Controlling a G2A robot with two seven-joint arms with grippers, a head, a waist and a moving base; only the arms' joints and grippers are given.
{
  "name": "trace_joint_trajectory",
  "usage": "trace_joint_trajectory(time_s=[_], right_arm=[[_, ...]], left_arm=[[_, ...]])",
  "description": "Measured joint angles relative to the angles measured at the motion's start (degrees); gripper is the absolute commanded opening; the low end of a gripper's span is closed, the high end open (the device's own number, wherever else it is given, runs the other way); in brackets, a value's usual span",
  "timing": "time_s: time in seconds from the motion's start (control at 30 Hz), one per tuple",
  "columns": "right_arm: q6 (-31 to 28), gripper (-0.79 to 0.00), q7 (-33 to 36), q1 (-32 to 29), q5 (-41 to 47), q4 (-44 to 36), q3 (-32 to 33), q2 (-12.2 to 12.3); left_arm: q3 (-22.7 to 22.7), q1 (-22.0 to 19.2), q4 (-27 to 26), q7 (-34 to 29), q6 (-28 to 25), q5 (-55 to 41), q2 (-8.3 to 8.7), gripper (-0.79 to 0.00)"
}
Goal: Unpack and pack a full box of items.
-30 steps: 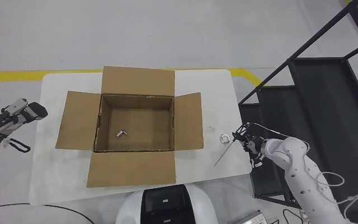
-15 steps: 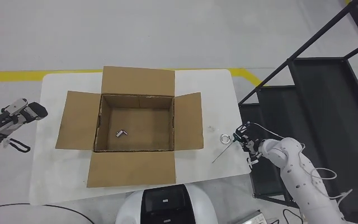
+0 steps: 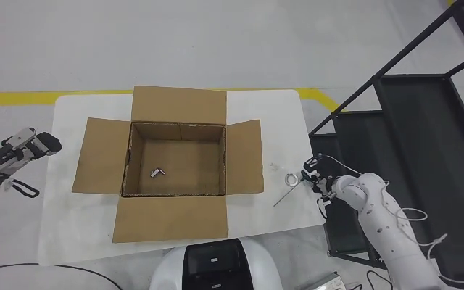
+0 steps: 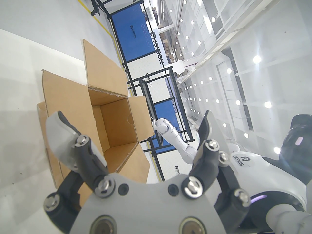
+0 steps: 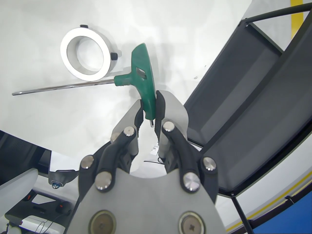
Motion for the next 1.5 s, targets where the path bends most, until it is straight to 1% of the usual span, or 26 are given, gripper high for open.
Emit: trace_joint_trajectory(time_s=[0.47, 0.83, 0.87, 0.9, 0.93, 1.27, 1.37, 1.47, 1.5], right_arm=[[0.31, -0.785, -0.94, 3.13, 0.24, 1.82, -1.68, -0.19], [-0.31, -0.785, -1.60, 1.80, -0.91, 1.36, -1.14, 0.26], [-0.13, -0.616, -1.62, 1.79, -0.93, 1.34, -1.22, 0.25], [0.09, -0.351, -1.67, 1.83, -0.94, 1.34, -1.38, 0.23], [0.28, 0.000, -1.66, 1.89, -0.94, 1.35, -1.51, 0.21], [0.57, 0.000, -0.71, 2.51, -0.32, 0.81, -2.19, 0.17], [-0.43, 0.000, -0.75, 1.07, 0.46, -2.08, -0.49, 0.58], [-2.45, 0.000, -1.84, -2.04, 2.55, -7.59, 3.26, 1.30], [-3.77, 0.000, -3.07, -3.62, 3.96, -10.51, 5.23, 1.60]], left_arm=[[0.00, 0.00, 0.00, 0.00, 0.00, 0.00, 0.00, 0.000], [0.00, 0.00, 0.00, 0.00, 0.00, 0.00, 0.00, 0.000], [0.00, 0.00, 0.00, 0.00, 0.00, 0.00, 0.00, 0.000], [0.00, 0.00, 0.00, 0.00, 0.00, 0.00, 0.00, 0.000], [0.00, 0.00, 0.00, 0.00, 0.00, 0.00, 0.00, 0.000], [0.00, 0.00, 0.00, 0.00, 0.00, 0.00, 0.00, 0.000], [0.00, 0.00, 0.00, 0.00, 0.00, 0.00, 0.00, 0.000], [0.00, 0.00, 0.00, 0.00, 0.00, 0.00, 0.00, 0.000], [0.00, 0.00, 0.00, 0.00, 0.00, 0.00, 0.00, 0.000]])
